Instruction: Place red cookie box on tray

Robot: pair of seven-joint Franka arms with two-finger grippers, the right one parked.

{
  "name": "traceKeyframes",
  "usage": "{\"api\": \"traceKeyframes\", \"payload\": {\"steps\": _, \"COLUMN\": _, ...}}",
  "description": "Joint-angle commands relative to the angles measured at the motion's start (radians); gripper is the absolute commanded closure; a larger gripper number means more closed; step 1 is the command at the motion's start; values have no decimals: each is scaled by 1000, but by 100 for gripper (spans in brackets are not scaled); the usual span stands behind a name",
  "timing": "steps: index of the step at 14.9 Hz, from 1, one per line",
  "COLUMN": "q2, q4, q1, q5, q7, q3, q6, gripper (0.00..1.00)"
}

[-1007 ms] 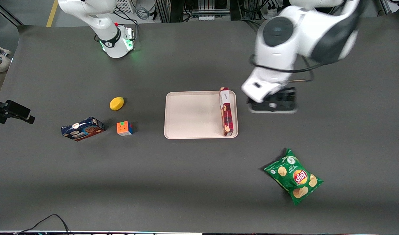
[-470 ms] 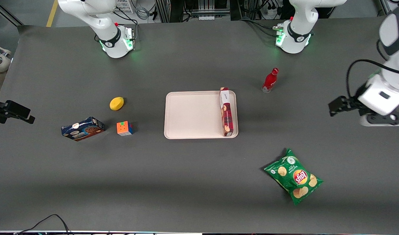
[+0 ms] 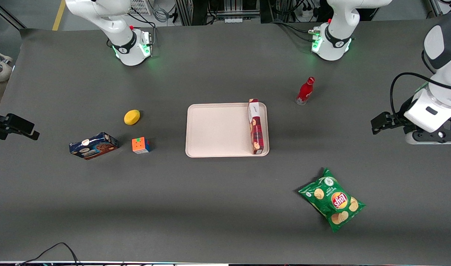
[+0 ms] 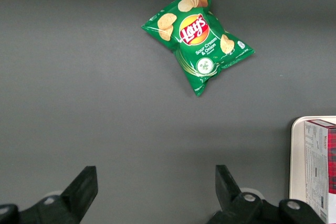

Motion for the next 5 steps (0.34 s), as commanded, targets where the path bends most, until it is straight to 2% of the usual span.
{"api": "traceKeyframes", "payload": {"steps": 1, "q2": -30, "q4": -12, "q1": -13, "q5": -3, "q7": 9, "q3": 11, "q6": -9, "gripper": 0}}
{"api": "traceKeyframes", "payload": {"steps": 5, "q2": -38, "q4": -9, "q1": -13, "q5": -3, "q7": 8, "q3": 11, "q6": -67, "gripper": 0}}
